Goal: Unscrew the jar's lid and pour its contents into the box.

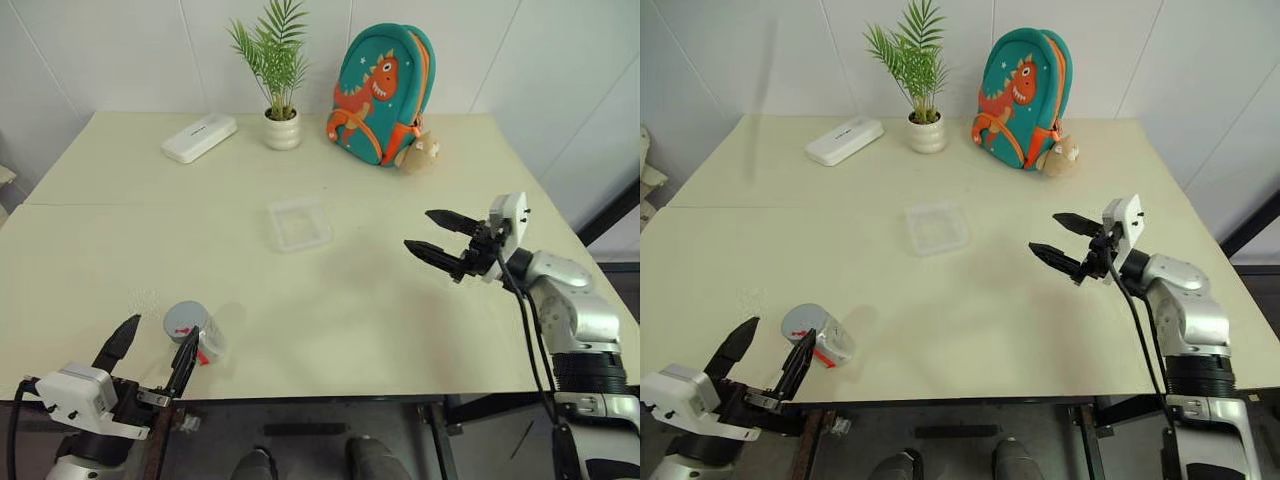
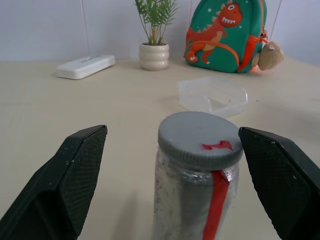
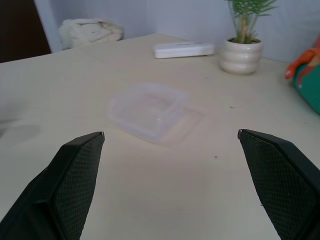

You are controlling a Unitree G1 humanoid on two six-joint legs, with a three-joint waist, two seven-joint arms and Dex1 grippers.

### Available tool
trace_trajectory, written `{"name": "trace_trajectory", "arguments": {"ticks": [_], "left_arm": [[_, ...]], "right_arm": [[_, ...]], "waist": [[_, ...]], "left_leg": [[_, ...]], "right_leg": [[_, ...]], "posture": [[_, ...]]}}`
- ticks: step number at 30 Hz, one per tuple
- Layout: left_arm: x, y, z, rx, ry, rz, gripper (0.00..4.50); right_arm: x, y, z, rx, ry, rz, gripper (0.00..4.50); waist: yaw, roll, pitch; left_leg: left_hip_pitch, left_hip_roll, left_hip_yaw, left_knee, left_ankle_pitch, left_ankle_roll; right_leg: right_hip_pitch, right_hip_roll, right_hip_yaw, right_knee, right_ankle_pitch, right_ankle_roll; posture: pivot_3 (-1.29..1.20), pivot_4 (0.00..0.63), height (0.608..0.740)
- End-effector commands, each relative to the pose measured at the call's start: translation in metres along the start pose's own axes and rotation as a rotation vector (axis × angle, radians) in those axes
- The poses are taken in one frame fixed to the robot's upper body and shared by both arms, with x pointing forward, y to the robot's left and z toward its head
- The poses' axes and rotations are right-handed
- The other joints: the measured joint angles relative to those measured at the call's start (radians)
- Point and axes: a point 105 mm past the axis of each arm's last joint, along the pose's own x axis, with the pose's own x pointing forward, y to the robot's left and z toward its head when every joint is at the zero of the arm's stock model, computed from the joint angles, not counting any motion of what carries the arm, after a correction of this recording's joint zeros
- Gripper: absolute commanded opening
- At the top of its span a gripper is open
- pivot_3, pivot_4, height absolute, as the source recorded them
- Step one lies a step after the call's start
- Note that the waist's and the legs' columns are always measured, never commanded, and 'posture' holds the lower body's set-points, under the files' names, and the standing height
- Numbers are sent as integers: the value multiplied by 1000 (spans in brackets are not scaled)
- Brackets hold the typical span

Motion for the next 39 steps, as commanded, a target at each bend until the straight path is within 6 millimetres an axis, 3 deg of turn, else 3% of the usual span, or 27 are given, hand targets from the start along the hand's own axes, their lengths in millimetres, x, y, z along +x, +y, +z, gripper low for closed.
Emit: {"name": "trace_trajectory", "arguments": {"ticks": [1,7,10,19,29,39], "left_arm": [[-6,-2,-4,15,30,18,4479],[-4,-6,-9,27,39,30,4479],[-4,-4,-19,26,58,65,4479],[8,-9,-37,32,79,90,4479],[24,-15,-47,46,80,111,4479],[33,-15,-35,66,23,106,4479]], "right_arm": [[1,4,16,-43,-21,52,4500],[3,17,22,-28,-10,129,4500],[-2,34,20,-7,24,232,4500],[-18,47,7,16,131,331,4500],[-15,44,4,6,141,302,4500],[-14,41,2,4,151,284,4500]], "waist": [[1,0,0],[3,0,0],[4,0,0],[7,0,0],[6,0,0],[8,0,0]], "left_leg": [[0,0,0,0,0,0],[-1,0,1,3,0,0],[-1,0,1,3,0,1],[-1,0,1,6,-1,1],[-1,0,1,11,-1,2],[-2,0,2,11,-2,3]], "right_leg": [[0,0,0,0,0,0],[0,0,2,0,0,-1],[0,0,2,-1,0,-1],[1,0,2,-1,0,-1],[2,0,2,-1,0,-1],[3,0,2,-1,1,-1]], "posture": [[0,150,740],[0,150,740],[0,150,740],[0,150,740],[0,150,740],[0,150,740]]}}
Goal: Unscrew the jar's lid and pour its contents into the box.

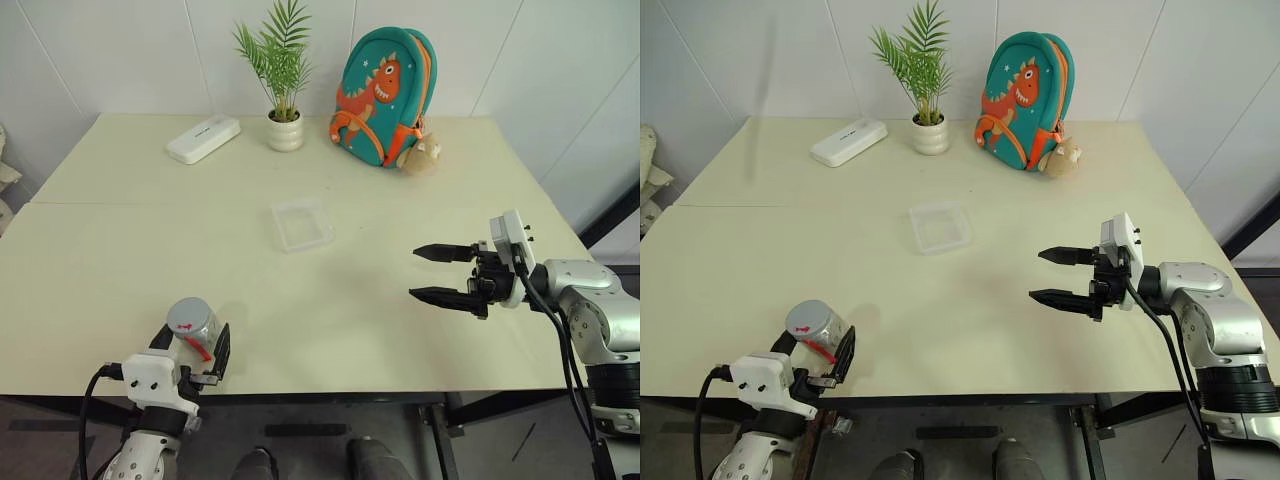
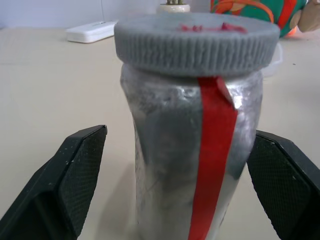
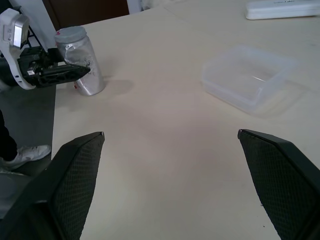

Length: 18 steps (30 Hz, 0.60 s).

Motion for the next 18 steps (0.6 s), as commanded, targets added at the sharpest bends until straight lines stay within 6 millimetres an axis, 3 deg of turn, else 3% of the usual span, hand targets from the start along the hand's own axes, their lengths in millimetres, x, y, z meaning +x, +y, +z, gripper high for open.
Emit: {"name": "trace_trajectory", "arguments": {"ticks": [1,6,9,15,18], "left_arm": [[3,-2,16,21,-70,-16,4479],[7,-3,19,21,-85,-20,4479],[8,-3,17,25,-82,-18,3787],[7,-4,15,9,-69,-30,1980],[8,-1,15,-5,-64,-22,1980]], "right_arm": [[1,2,8,-42,-5,9,4500],[3,1,8,-42,-5,6,4500],[4,1,8,-43,-4,5,4500],[5,0,9,-46,-9,1,4500],[6,0,10,-48,-14,-1,4500]], "waist": [[1,0,0],[2,0,0],[1,0,0],[2,0,0],[1,0,0]], "left_leg": [[0,0,0,0,0,0],[0,0,0,0,0,0],[0,0,0,0,0,0],[0,0,0,0,0,0],[0,0,0,0,0,0]], "right_leg": [[0,0,0,0,0,0],[0,0,0,0,0,0],[0,0,0,0,1,1],[0,0,0,0,1,2],[0,0,0,0,1,2]], "posture": [[0,150,740],[0,150,740],[0,150,740],[0,150,740],[0,150,740]]}}
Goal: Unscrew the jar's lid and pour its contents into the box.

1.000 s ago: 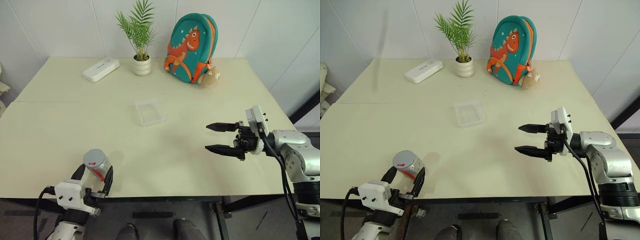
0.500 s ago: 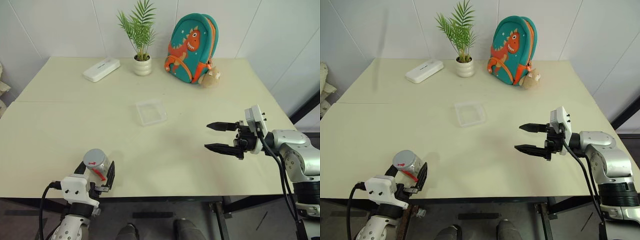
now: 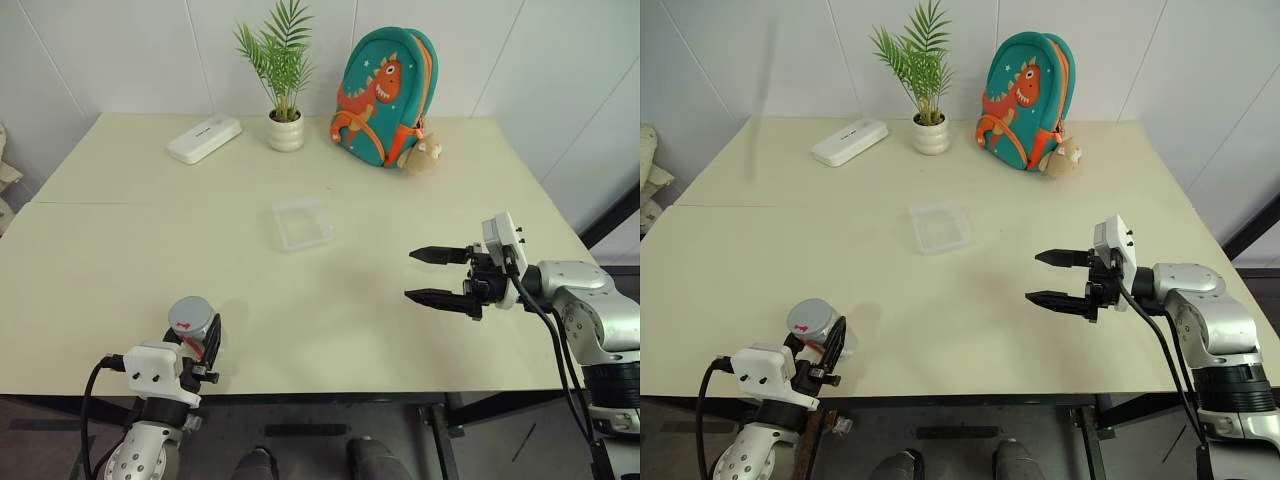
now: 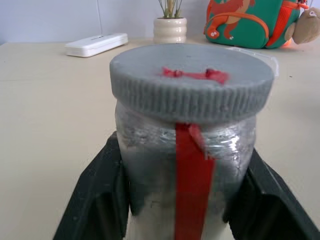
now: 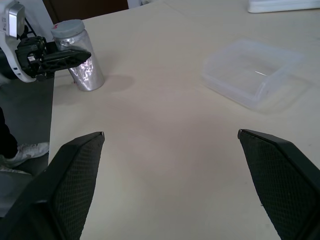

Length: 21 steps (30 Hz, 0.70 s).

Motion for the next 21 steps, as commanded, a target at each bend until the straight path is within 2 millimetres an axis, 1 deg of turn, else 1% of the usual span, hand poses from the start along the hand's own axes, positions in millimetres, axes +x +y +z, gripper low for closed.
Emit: {"name": "trace_trajectory", "arguments": {"ticks": [1,5,7,9,11,13,15,17,19,21], "left_arm": [[1,2,9,-8,-31,-11,1980],[8,13,23,11,-57,-81,1980],[14,22,31,22,-72,-122,1980],[22,32,40,30,-79,-180,1980],[34,36,52,42,-91,-272,1980],[47,35,62,44,-96,-369,1980],[56,31,68,44,-94,-444,1980],[68,24,71,52,-82,-547,1980],[82,15,76,60,-81,-648,1980],[93,7,79,57,-84,-725,1980]], "right_arm": [[1,0,14,-57,-34,0,4500],[11,3,23,-67,-73,5,4500],[18,5,28,-71,-98,1,4500],[30,6,34,-91,-119,-28,4500],[46,7,41,-93,-158,-63,4500],[59,9,48,-91,-201,-101,4500],[66,13,54,-79,-235,-115,4500],[72,21,58,-76,-254,-104,4500],[80,27,63,-84,-263,-101,4500],[85,29,70,-81,-275,-118,4500]], "waist": [[0,0,0],[0,0,0],[-2,0,0],[-3,0,0],[-3,0,0],[-3,0,0],[-3,0,0],[2,0,0],[10,0,0],[18,0,0]], "left_leg": [[0,0,0,0,0,0],[0,0,0,0,0,0],[0,0,0,0,0,0],[0,0,0,0,0,0],[0,1,0,0,0,0],[0,1,-1,0,0,0],[0,1,-1,0,0,0],[0,0,-1,-1,-1,0],[-1,0,-1,-3,-2,0],[-1,1,-2,-5,-2,0]], "right_leg": [[0,0,0,0,0,0],[0,0,0,0,0,-1],[0,0,0,1,0,-1],[0,0,0,1,0,0],[-1,0,-1,1,1,0],[-1,0,-2,2,1,0],[-1,0,-2,1,3,2],[-1,-1,-2,1,8,11],[-1,-1,-3,1,8,12],[-3,0,-5,1,8,10]], "posture": [[0,150,740],[0,150,740],[0,150,740],[0,150,740],[0,150,740],[0,150,740],[0,150,740],[0,150,740],[0,150,740],[0,150,740]]}}
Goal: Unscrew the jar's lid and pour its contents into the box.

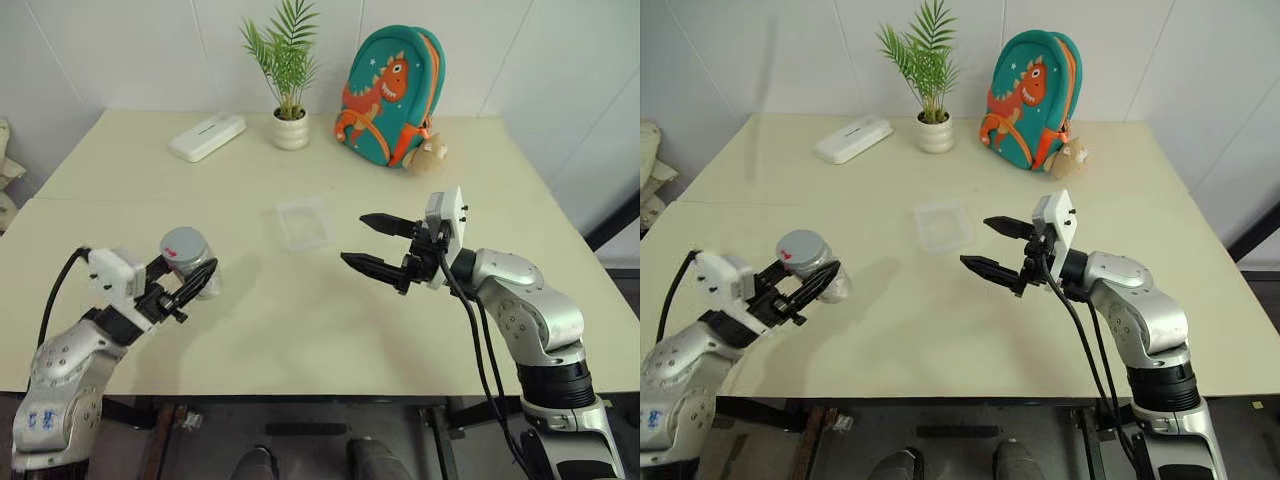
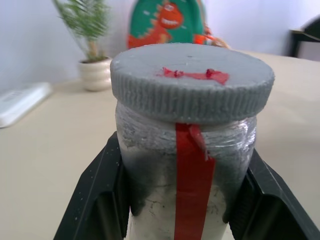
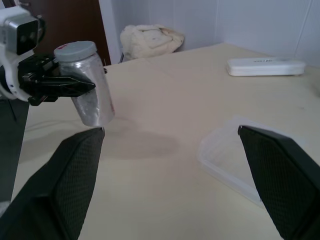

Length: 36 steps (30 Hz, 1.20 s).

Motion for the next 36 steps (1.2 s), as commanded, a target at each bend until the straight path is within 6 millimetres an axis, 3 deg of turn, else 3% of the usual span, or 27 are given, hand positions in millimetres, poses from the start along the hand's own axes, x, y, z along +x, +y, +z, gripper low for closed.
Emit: {"name": "trace_trajectory", "arguments": {"ticks": [1,9,16,23,36], "left_arm": [[21,-7,9,0,-33,-162,1980],[60,-24,13,-51,-52,-420,1980],[81,-34,14,-74,-55,-555,1980],[95,-41,10,-73,-27,-612,1980],[105,-45,12,-43,-18,-627,1980]], "right_arm": [[12,11,20,-32,-46,-6,4500],[35,23,38,-60,-74,-45,4500],[51,23,40,-73,-13,-139,4500],[63,25,36,-60,15,-221,4500],[76,45,26,-18,35,-157,4500]], "waist": [[4,0,0],[3,0,0],[4,0,0],[3,0,0],[3,0,0]], "left_leg": [[0,0,0,-1,0,0],[-1,1,0,-7,1,-2],[-2,1,1,-7,3,-4],[-4,1,0,-7,5,-6],[-4,1,0,-7,6,-5]], "right_leg": [[-1,0,-1,0,0,-1],[-6,1,-1,2,-2,-3],[-9,1,0,7,-3,-4],[-15,1,0,15,-4,-5],[-15,1,0,16,-4,-5]], "posture": [[0,150,740],[0,150,740],[0,150,740],[0,150,740],[0,150,740]]}}
